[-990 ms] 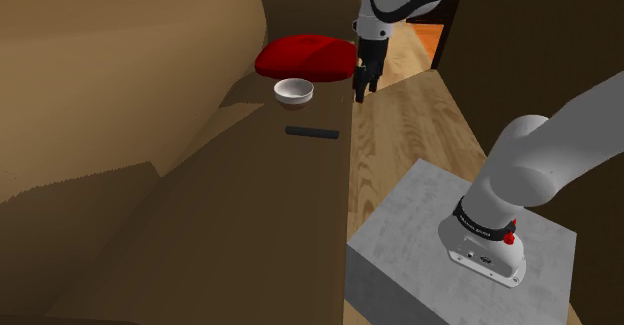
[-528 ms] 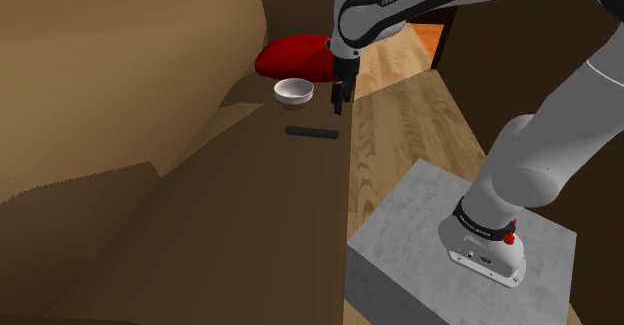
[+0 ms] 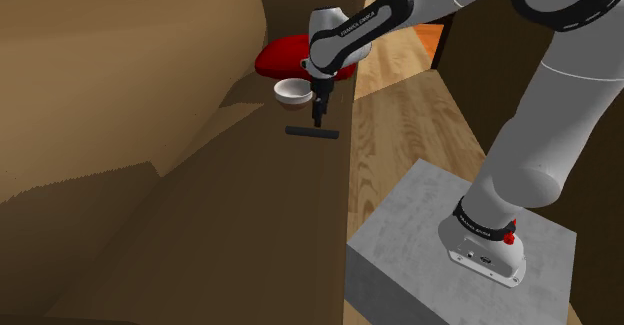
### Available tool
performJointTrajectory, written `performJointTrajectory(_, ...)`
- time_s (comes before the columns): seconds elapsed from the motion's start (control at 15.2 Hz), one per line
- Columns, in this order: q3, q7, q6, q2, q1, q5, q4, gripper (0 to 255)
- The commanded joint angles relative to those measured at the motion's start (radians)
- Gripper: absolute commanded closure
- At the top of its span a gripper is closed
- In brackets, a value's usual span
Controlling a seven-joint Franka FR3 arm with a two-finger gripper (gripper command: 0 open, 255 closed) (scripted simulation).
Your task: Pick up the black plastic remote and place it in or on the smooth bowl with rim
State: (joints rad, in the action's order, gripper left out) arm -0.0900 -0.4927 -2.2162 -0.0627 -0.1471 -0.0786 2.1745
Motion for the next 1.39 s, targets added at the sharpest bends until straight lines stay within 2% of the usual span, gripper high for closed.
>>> performJointTrajectory(0.0, 0.005, -0.015, -0.03, -0.037, -0.003, -0.005, -0.01, 0)
performJointTrajectory(0.4, 0.009, -0.023, -0.113, -0.089, -0.005, -0.017, 0.021, 0)
performJointTrajectory(0.92, 0.009, -0.023, -0.112, -0.089, -0.005, -0.017, 0.021, 0)
performJointTrajectory(0.99, 0.009, -0.023, -0.112, -0.089, -0.005, -0.017, 0.021, 255)
performJointTrajectory(1.32, 0.009, -0.023, -0.113, -0.091, -0.005, -0.017, 0.019, 255)
